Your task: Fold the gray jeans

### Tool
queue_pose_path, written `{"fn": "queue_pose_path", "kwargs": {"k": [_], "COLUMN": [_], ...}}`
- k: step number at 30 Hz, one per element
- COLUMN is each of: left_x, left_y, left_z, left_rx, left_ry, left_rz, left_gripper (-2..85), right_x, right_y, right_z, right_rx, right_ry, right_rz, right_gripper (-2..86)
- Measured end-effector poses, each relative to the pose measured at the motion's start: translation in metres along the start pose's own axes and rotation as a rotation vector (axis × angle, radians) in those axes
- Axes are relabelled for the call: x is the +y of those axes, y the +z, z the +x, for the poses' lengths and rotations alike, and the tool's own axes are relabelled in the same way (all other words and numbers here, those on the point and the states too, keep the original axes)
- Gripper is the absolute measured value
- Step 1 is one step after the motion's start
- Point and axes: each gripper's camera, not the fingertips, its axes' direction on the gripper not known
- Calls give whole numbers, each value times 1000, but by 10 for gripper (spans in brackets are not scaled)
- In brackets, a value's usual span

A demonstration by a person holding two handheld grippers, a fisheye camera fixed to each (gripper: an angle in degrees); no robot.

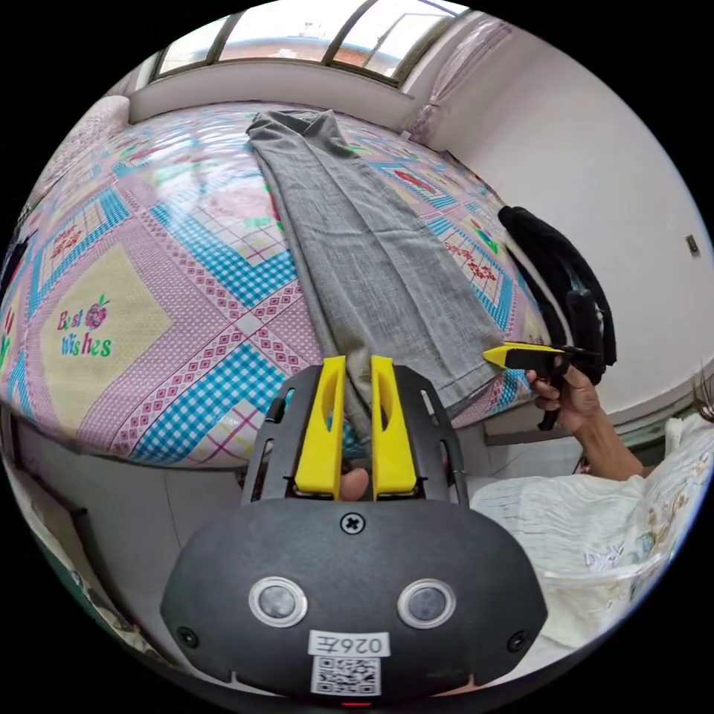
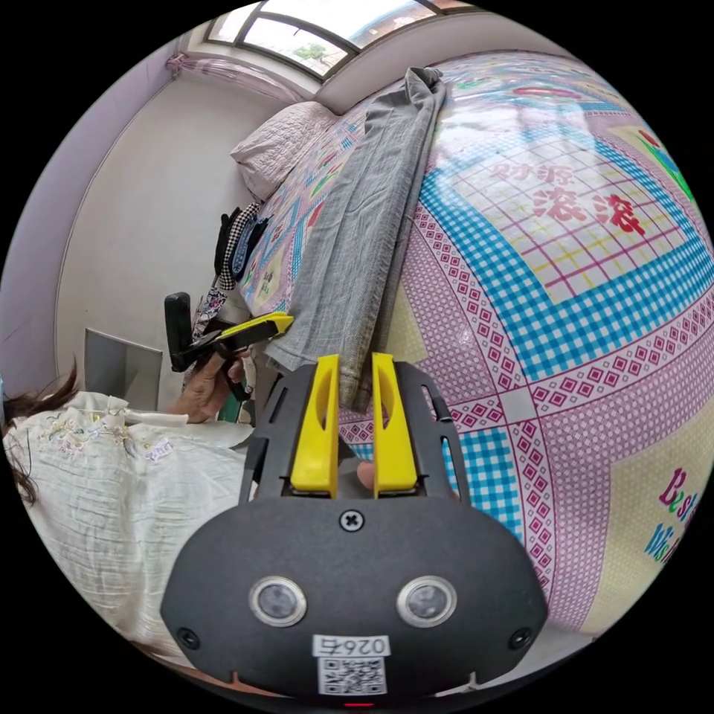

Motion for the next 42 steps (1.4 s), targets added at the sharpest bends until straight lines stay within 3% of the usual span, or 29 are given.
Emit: {"fn": "queue_pose_path", "kwargs": {"k": [3, 10, 12, 17, 23, 25, 28, 32, 39, 42], "left_x": [7, 8, 10, 5, -3, -7, 2, 14, 6, 19], "left_y": [-6, 5, 1, 8, 16, 8, -17, -21, -65, -44], "left_z": [10, 18, 16, 20, 31, 26, 26, 25, 26, -9], "left_rx": [-49, -11, -39, 19, -81, -42, 18, 20, 0, 106], "left_ry": [-7, -70, -98, -116, -58, -86, -73, -97, -32, -149], "left_rz": [27, -41, -41, -66, -123, -128, -89, -125, -69, -139], "left_gripper": [30, 201, 209, 164, 25, 5, -3, -5, -5, -5], "right_x": [1, 6, 8, 11, 12, 12, 16, 23, 20, 19], "right_y": [-2, -12, -15, -22, -33, -35, -58, -54, -98, -72], "right_z": [4, 14, 16, 31, 38, 41, 27, 21, 12, 27], "right_rx": [-24, -52, -56, -108, -118, -149, -154, -95, -248, -106], "right_ry": [-2, -8, -12, 8, 6, 14, -15, -25, -10, 19], "right_rz": [-7, -12, -12, -8, -18, -24, 5, -96, 10, -123], "right_gripper": [34, 32, 33, 32, 17, 5, -10, -13, -11, 2]}}
